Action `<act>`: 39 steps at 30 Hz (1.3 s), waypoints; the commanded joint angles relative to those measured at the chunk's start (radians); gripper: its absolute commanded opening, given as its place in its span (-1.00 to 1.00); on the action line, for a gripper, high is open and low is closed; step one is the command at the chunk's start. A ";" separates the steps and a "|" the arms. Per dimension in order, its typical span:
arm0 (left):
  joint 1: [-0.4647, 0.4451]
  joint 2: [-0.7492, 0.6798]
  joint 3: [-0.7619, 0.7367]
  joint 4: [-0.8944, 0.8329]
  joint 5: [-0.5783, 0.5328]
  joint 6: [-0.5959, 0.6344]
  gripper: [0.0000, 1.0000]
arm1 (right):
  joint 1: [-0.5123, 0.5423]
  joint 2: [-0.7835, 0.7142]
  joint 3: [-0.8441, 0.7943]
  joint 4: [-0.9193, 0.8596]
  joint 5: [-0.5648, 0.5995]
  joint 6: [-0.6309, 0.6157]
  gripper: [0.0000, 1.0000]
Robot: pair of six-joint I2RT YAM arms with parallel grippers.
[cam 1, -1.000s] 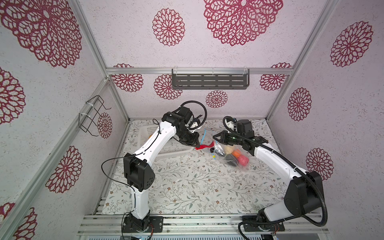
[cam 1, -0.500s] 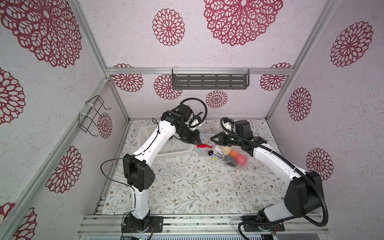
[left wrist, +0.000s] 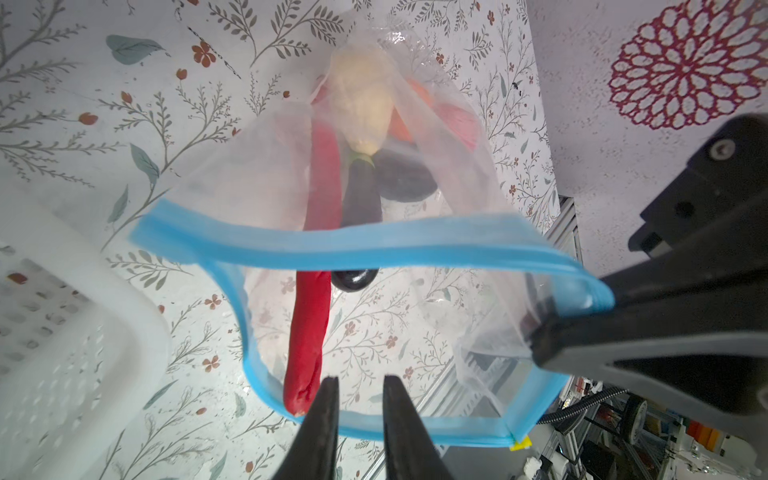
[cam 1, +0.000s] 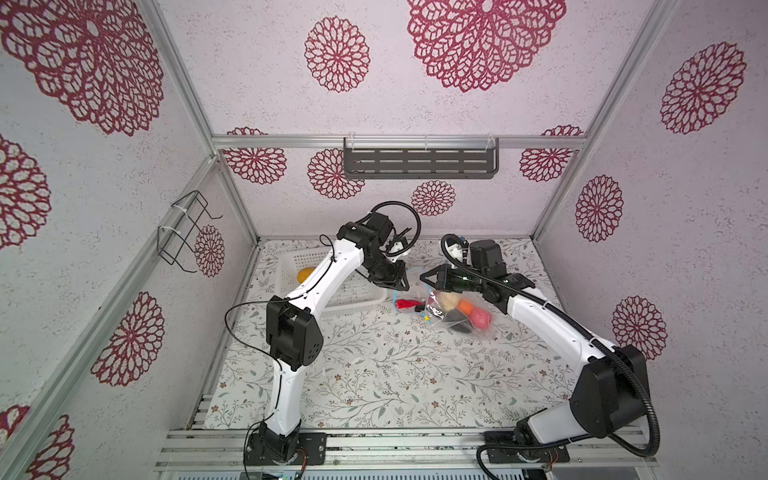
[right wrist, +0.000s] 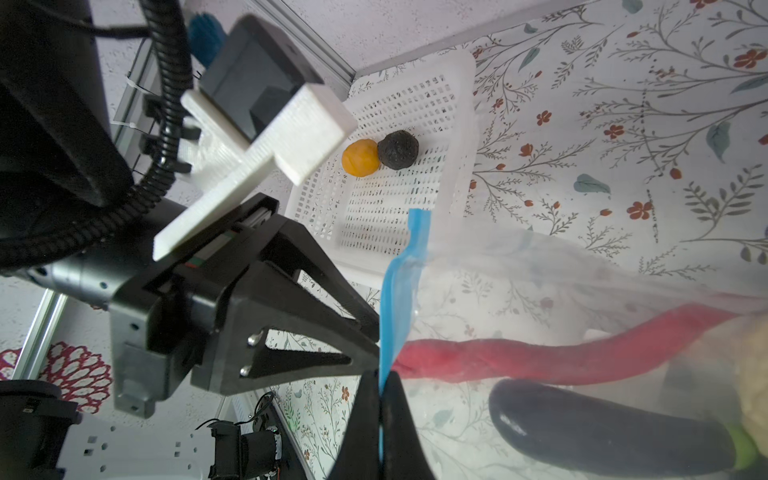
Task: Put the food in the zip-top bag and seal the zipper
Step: 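Open the left gripper to release the chili into the bag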
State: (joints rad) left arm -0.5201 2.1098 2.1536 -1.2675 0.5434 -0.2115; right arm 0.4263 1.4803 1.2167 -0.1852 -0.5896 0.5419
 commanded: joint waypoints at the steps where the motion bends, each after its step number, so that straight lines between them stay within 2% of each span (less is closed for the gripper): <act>1: 0.001 -0.057 -0.021 0.072 -0.017 -0.027 -0.42 | 0.003 -0.054 0.003 0.014 -0.016 -0.014 -1.00; 5: 0.050 -0.250 -0.267 0.300 -0.006 -0.101 -0.21 | -0.012 -0.060 0.009 0.009 -0.021 -0.017 -1.00; 8: 0.093 -0.340 -0.435 0.439 0.011 -0.153 0.02 | -0.026 -0.063 0.009 0.011 -0.027 -0.016 -1.00; 10: 0.108 -0.356 -0.497 0.503 0.054 -0.181 0.10 | -0.032 -0.063 0.007 0.019 -0.035 -0.011 -1.00; 18: 0.099 -0.264 -0.492 0.536 0.151 -0.198 0.06 | -0.042 -0.057 0.021 0.029 -0.061 0.004 -1.00; 25: 0.081 -0.201 -0.460 0.537 0.162 -0.190 -0.11 | -0.050 -0.059 0.025 0.029 -0.073 0.010 -1.00; 37: 0.081 -0.177 -0.471 0.522 0.138 -0.176 -0.80 | -0.062 -0.042 0.047 0.019 -0.080 0.007 -1.00; 39: 0.082 -0.173 -0.469 0.523 0.138 -0.176 -0.86 | -0.064 -0.041 0.049 0.015 -0.081 0.005 -1.00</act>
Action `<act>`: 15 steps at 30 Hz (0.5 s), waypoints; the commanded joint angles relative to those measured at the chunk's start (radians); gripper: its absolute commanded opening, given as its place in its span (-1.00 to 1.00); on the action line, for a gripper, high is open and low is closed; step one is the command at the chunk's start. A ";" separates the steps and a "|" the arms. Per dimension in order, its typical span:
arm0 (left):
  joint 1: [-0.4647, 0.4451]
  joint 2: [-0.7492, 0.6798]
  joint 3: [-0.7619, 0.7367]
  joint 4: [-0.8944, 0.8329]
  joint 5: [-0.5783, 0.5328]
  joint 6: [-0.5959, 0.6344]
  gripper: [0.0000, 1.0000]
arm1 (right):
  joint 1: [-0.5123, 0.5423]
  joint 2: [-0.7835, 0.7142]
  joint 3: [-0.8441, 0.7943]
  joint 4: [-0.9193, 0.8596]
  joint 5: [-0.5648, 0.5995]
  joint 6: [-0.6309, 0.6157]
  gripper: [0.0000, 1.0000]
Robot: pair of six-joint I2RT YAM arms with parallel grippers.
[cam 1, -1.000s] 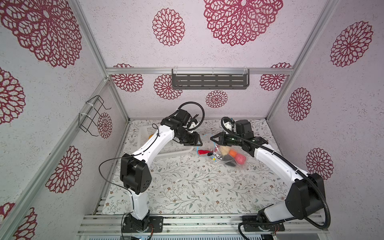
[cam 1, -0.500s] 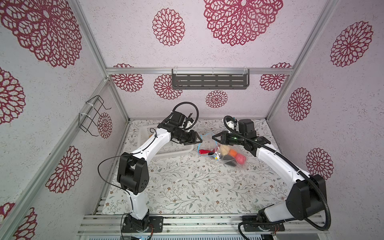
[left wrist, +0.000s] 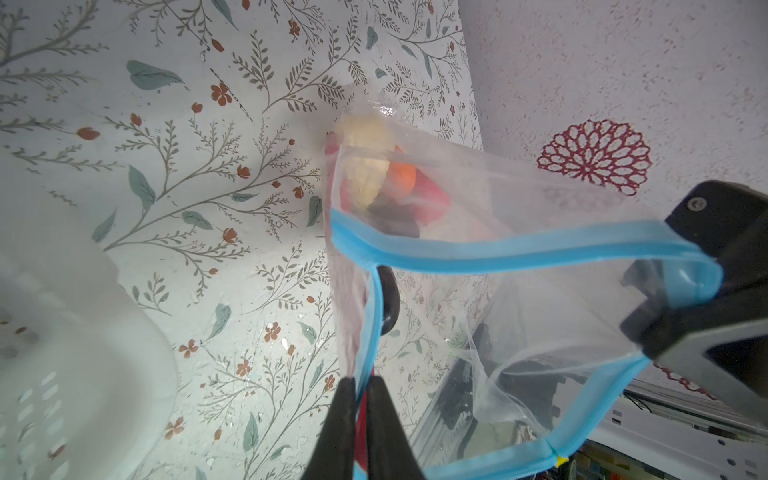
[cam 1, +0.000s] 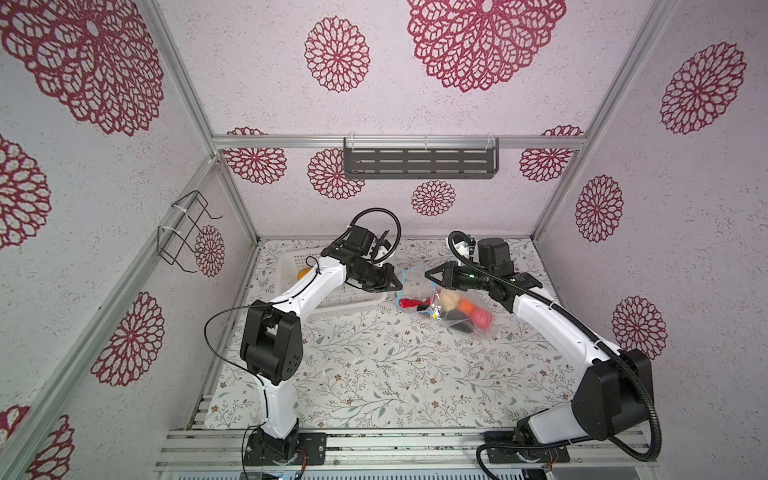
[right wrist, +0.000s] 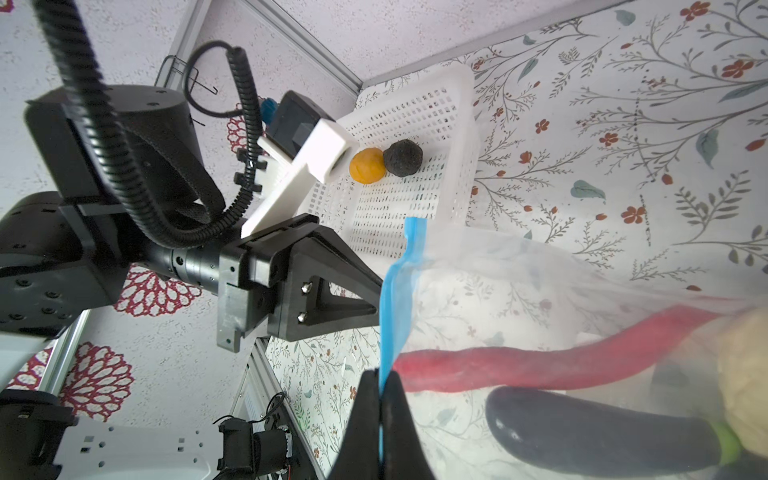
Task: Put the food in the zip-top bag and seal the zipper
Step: 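Open the left gripper to release the chili into the bag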
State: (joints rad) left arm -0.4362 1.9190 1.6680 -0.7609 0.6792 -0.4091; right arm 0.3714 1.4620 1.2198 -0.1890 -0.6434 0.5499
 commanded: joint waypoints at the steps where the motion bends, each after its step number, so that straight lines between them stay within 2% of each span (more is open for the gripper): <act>1: -0.003 0.021 0.018 0.016 0.000 0.021 -0.87 | -0.011 -0.023 0.046 0.019 -0.026 -0.002 -1.00; 10: -0.005 0.035 0.064 0.002 -0.005 0.001 -1.00 | -0.024 -0.031 0.042 0.004 -0.003 0.001 -1.00; 15: -0.036 0.079 0.155 -0.026 -0.033 -0.054 -1.00 | -0.032 -0.044 0.061 -0.050 0.068 -0.008 -1.00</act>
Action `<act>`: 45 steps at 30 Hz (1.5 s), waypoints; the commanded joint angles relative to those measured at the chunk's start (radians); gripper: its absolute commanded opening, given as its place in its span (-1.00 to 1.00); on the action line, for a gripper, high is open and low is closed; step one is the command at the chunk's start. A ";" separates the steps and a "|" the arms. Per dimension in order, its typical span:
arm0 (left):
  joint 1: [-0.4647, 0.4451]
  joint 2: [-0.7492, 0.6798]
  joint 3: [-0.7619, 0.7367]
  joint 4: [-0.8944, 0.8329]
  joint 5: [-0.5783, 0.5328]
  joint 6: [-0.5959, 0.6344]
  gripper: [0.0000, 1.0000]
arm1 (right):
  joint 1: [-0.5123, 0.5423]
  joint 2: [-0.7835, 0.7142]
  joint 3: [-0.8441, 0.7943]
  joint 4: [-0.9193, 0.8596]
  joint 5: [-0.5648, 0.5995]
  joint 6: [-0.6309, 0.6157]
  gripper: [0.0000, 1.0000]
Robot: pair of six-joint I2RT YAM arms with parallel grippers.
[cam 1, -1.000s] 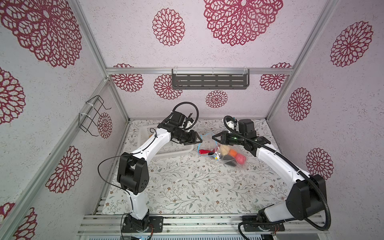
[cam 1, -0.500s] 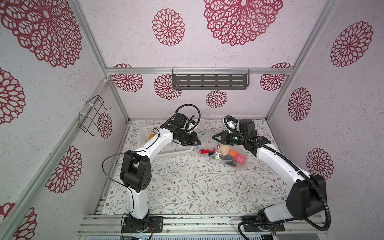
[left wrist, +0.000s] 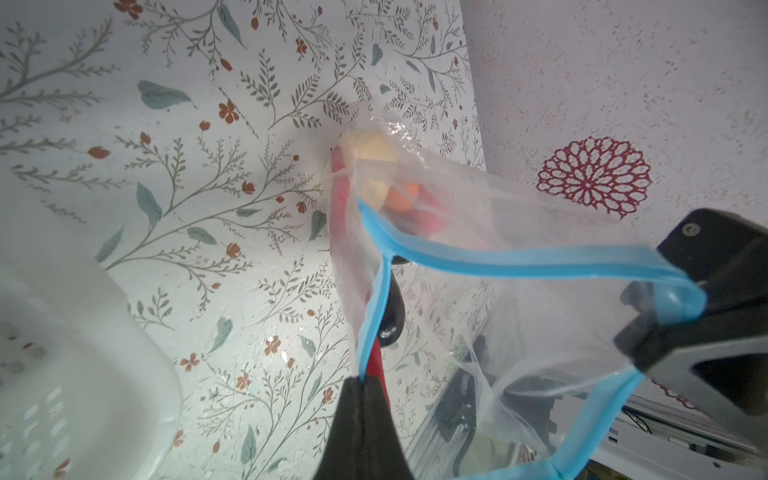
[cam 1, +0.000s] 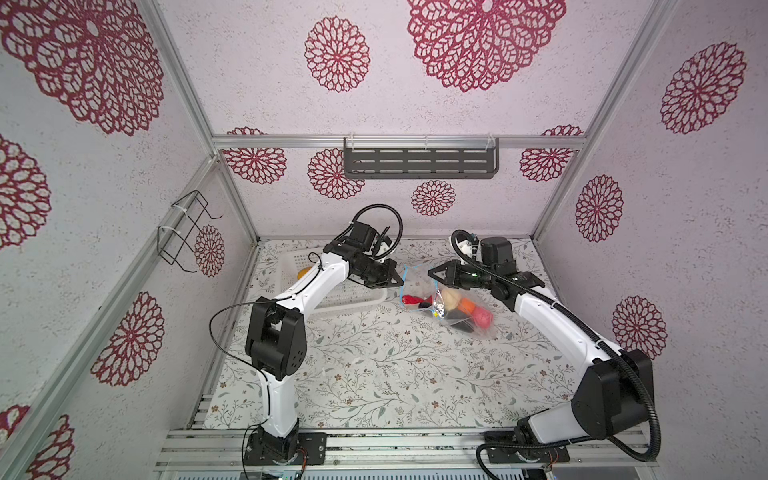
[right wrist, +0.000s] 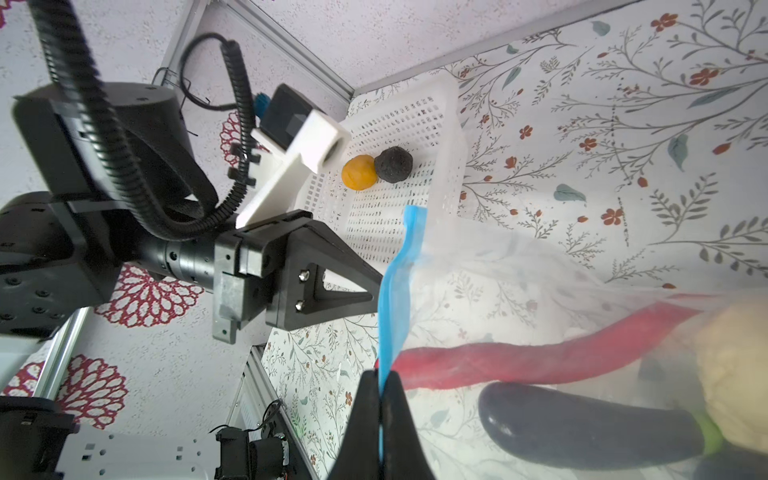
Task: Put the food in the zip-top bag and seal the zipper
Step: 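Open the left gripper to release the chili into the bag, then draw the left gripper back over the basket toward the yellow potato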
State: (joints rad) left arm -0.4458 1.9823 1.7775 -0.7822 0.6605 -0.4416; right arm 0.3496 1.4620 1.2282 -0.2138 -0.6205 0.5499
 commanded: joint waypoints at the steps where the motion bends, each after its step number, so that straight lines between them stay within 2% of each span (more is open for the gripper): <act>1: -0.037 0.015 0.063 -0.005 -0.019 -0.029 -1.00 | -0.011 -0.046 0.059 -0.045 0.068 -0.013 -1.00; 7: -0.082 0.012 0.133 0.014 -0.031 -0.080 -1.00 | -0.025 -0.061 0.073 -0.102 0.162 -0.016 -1.00; 14: -0.095 -0.008 0.143 0.030 -0.046 -0.112 -1.00 | -0.048 -0.105 0.100 -0.142 0.202 -0.024 -1.00; 18: -0.087 -0.063 0.100 0.041 -0.099 -0.104 -1.00 | -0.048 -0.118 0.104 -0.142 0.204 -0.021 -1.00; 26: -0.043 -0.085 -0.024 0.123 -0.113 -0.140 -1.00 | -0.020 -0.107 0.044 -0.068 0.172 0.038 -1.00; 27: -0.040 -0.087 -0.029 0.123 -0.125 -0.136 -0.95 | -0.012 -0.098 0.039 -0.060 0.170 0.041 -1.00; 33: -0.016 -0.117 -0.047 0.080 -0.232 -0.105 -0.10 | 0.022 -0.054 0.020 -0.019 0.168 0.060 -1.00; 39: 0.043 -0.148 -0.057 -0.008 -0.413 -0.076 0.39 | 0.049 -0.026 0.022 0.002 0.166 0.062 -1.00; 45: 0.130 -0.130 -0.020 -0.142 -0.638 -0.038 0.62 | 0.059 -0.009 0.019 0.013 0.159 0.060 -1.00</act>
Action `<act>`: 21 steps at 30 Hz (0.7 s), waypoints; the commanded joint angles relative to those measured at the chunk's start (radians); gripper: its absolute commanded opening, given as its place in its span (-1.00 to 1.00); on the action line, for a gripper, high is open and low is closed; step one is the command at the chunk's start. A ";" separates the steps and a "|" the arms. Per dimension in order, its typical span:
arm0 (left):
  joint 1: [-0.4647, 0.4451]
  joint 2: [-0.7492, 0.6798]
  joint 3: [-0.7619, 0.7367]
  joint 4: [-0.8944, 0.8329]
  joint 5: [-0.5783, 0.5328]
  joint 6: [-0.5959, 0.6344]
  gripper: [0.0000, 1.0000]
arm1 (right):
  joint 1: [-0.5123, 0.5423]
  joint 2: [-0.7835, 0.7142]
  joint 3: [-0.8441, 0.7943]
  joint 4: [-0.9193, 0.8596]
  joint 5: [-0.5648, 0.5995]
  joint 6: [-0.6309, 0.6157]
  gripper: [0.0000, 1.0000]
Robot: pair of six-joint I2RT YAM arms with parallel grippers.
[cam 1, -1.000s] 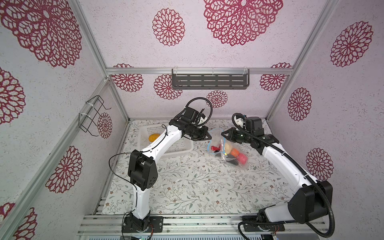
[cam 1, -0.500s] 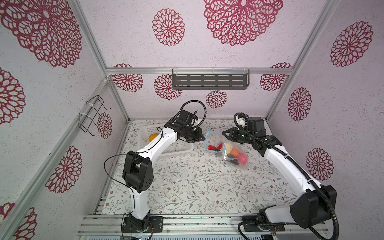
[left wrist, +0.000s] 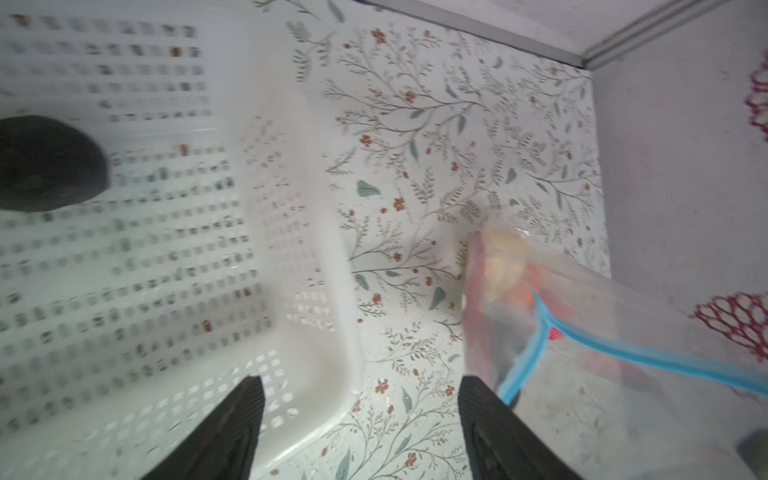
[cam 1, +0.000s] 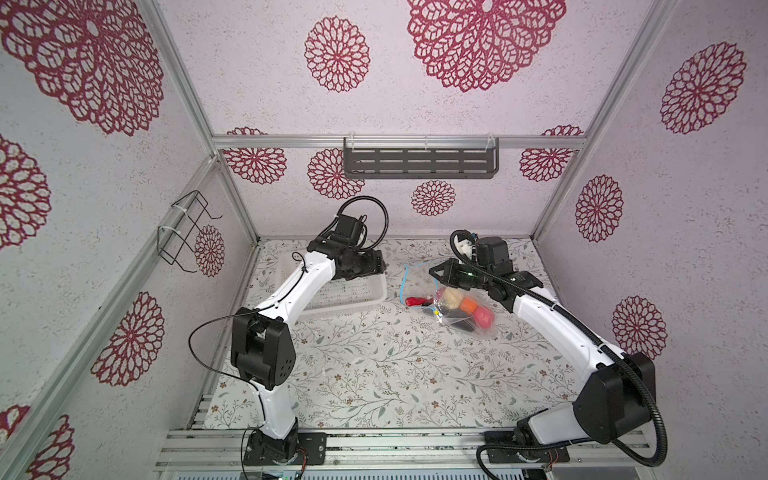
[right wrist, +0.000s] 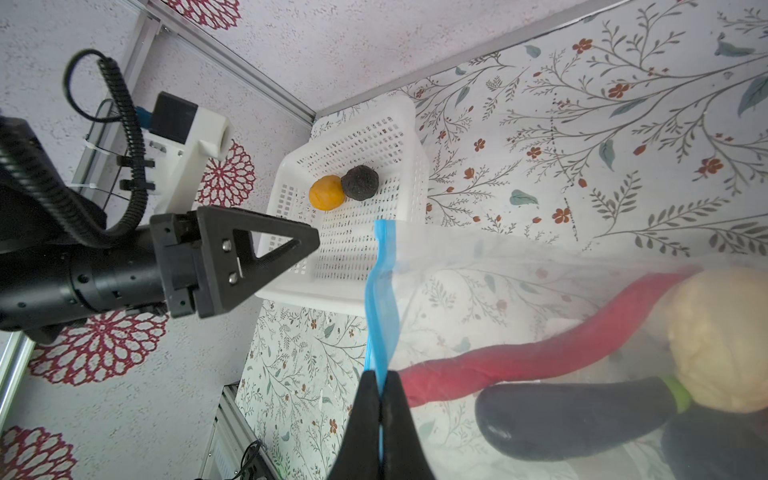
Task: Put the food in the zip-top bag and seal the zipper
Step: 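Draw the left gripper back over the basket toward the yellow potato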
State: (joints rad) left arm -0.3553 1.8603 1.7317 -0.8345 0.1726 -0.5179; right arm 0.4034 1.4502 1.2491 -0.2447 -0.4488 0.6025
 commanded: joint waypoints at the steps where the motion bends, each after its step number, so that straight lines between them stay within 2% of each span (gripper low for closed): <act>1: 0.058 0.000 0.029 -0.103 -0.173 0.046 0.64 | 0.007 0.005 0.000 0.046 -0.015 0.007 -1.00; 10: 0.204 0.094 0.099 -0.164 -0.313 0.067 0.71 | 0.033 0.051 0.016 0.064 -0.040 0.006 -1.00; 11: 0.216 0.139 0.113 -0.174 -0.329 0.063 0.72 | 0.033 0.054 0.017 0.065 -0.042 0.006 -1.00; 16: 0.272 0.215 0.169 -0.191 -0.371 0.022 0.72 | 0.034 0.062 0.013 0.074 -0.048 0.006 -1.00; 21: 0.306 0.283 0.230 -0.193 -0.353 0.014 0.72 | 0.035 0.065 0.004 0.085 -0.057 0.009 -1.00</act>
State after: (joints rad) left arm -0.0631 2.1242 1.9186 -1.0134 -0.1673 -0.4931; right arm 0.4339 1.5158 1.2491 -0.1967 -0.4847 0.6029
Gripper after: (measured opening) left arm 0.859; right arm 0.056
